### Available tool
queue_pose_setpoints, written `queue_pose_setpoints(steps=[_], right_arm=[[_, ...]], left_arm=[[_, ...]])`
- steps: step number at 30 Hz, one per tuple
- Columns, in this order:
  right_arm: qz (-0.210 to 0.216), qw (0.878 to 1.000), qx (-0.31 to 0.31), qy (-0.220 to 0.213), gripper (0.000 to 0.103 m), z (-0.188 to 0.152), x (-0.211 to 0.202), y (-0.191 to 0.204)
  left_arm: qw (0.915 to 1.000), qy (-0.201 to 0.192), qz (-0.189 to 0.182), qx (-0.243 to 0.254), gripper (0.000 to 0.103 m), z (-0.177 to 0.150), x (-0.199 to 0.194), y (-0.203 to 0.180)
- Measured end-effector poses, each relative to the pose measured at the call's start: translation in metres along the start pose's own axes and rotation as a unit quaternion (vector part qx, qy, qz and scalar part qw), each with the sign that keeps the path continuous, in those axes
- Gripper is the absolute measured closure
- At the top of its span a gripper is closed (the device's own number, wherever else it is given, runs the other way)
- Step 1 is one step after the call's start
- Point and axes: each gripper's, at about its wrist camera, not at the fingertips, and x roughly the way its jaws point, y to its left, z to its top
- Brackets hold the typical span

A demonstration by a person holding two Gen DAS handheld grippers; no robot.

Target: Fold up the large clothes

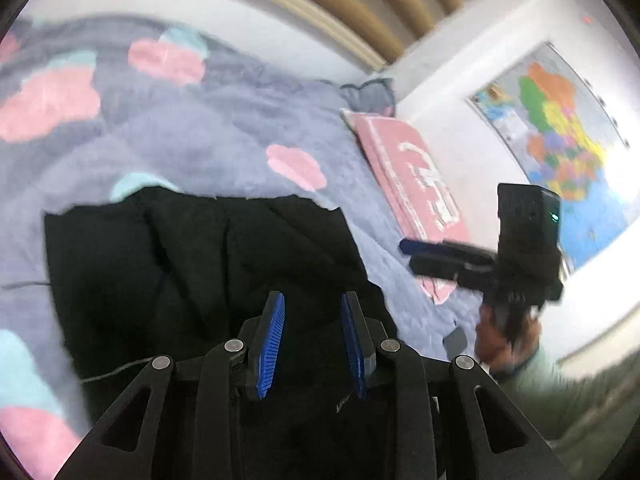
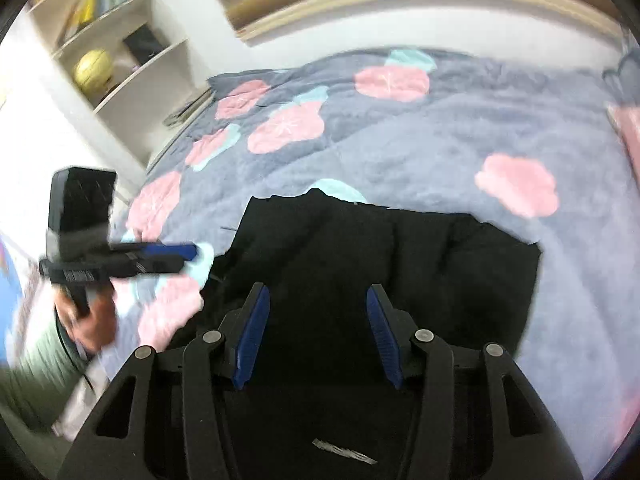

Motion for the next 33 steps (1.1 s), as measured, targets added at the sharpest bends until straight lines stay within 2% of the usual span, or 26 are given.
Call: queue_pose_setpoints(steps=[3,5,6,7,9,12,17,21,23,26,28,30,33], right_arm=[[-0.045,0.995,0.001,0.092,0.049,-0.015,0.065,-0.005],[-0.069,0.987,-0.001,0.145,0.049,-0.035,0.109,-0.017],[-0.073,0.986,-0.005,0.151,0.05,-0.046,0.122,-0.021],[-0.075,0.988,-0.009,0.137,0.05,-0.054,0.127,-0.023],[-0.081,0.99,-0.012,0.113,0.05,-0.057,0.124,-0.021],[-0.078,0.991,-0.001,0.105,0.05,-0.054,0.115,-0.02],[-0.059,0.996,-0.009,0.069,0.048,-0.055,0.059,-0.002],[-0.044,0.999,-0.022,0.012,0.048,-0.055,0.009,0.022],[-0.045,0.999,-0.025,0.003,0.048,-0.059,0.006,0.03],[-0.068,0.997,-0.031,0.028,0.048,-0.073,0.027,0.021],[-0.084,0.994,-0.026,0.067,0.048,-0.084,0.07,0.009],[-0.094,0.99,-0.01,0.101,0.048,-0.096,0.094,-0.001],[-0.08,0.993,0.01,0.088,0.048,-0.106,0.092,-0.008]], left_arm=[[0.9978,0.054,0.011,-0.037,0.073,-0.012,0.046,0.019],[0.9898,0.107,0.079,-0.051,0.073,-0.033,0.081,0.044],[0.986,0.123,0.097,-0.056,0.072,-0.039,0.091,0.051],[0.9829,0.137,0.101,-0.07,0.072,-0.048,0.103,0.063],[0.985,0.114,0.089,-0.094,0.072,-0.056,0.103,0.074],[0.9854,0.106,0.077,-0.11,0.072,-0.055,0.098,0.075],[0.9923,0.084,0.083,-0.037,0.072,-0.058,0.058,0.031],[0.9978,0.055,0.028,-0.021,0.066,-0.068,0.022,-0.001],[0.9986,0.044,0.025,-0.017,0.058,-0.073,0.014,-0.007],[0.9947,0.068,0.064,-0.042,0.058,-0.086,0.033,0.008],[0.9889,0.097,0.094,-0.062,0.058,-0.086,0.057,0.028],[0.9824,0.121,0.116,-0.084,0.059,-0.096,0.075,0.044],[0.9768,0.136,0.163,-0.028,0.058,-0.098,0.086,0.028]])
